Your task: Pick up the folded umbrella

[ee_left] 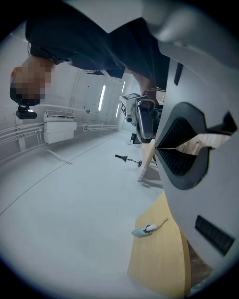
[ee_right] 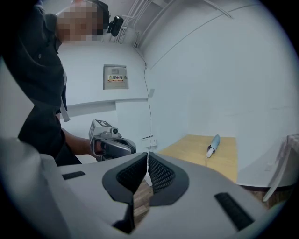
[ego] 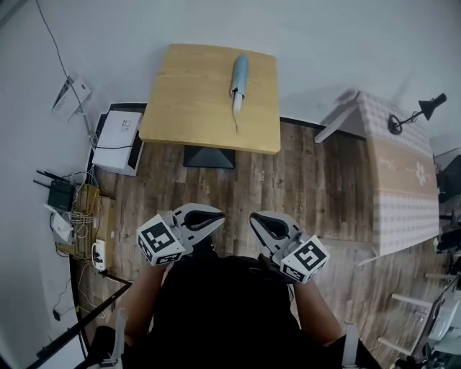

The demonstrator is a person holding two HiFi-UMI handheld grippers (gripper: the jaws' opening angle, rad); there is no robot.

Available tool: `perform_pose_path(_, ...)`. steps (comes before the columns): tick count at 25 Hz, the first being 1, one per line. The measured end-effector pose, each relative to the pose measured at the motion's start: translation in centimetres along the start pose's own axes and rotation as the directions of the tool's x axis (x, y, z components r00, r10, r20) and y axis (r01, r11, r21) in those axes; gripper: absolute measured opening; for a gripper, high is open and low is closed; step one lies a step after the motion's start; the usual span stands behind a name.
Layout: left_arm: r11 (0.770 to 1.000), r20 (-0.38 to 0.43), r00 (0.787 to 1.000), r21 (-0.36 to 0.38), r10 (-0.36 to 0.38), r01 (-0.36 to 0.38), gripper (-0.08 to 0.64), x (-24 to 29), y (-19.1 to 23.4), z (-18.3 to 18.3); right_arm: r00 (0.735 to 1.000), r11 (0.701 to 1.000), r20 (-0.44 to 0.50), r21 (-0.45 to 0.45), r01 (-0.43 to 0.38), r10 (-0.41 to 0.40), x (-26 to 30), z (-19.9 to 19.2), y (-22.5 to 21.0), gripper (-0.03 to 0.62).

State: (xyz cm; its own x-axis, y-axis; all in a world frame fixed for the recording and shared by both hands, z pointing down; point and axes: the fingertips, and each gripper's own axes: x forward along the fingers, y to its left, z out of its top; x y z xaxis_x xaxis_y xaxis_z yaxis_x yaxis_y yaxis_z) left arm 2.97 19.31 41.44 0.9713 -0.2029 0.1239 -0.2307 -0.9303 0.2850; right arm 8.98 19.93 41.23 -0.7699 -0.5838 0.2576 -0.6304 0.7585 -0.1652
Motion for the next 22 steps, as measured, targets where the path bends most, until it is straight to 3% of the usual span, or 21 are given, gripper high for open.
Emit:
perform_pose_path(12,0.995,0.020,0.999,-0.090,-0.037,0.039,0.015,-0.1,7.9,-0.1,1.000,0.999,-0.019,0.052,0.003,-0.002,7.1,2.3,-4.8,0.018)
perform_pose_path(22,0.990,0.001,0.999,-0.135,0.040,-0.040,0.015,2.3,16.4,1.9,0.996,0.993,0.007,0.085,-0.087,0.087,12.6,4.1,-13.7,0.020)
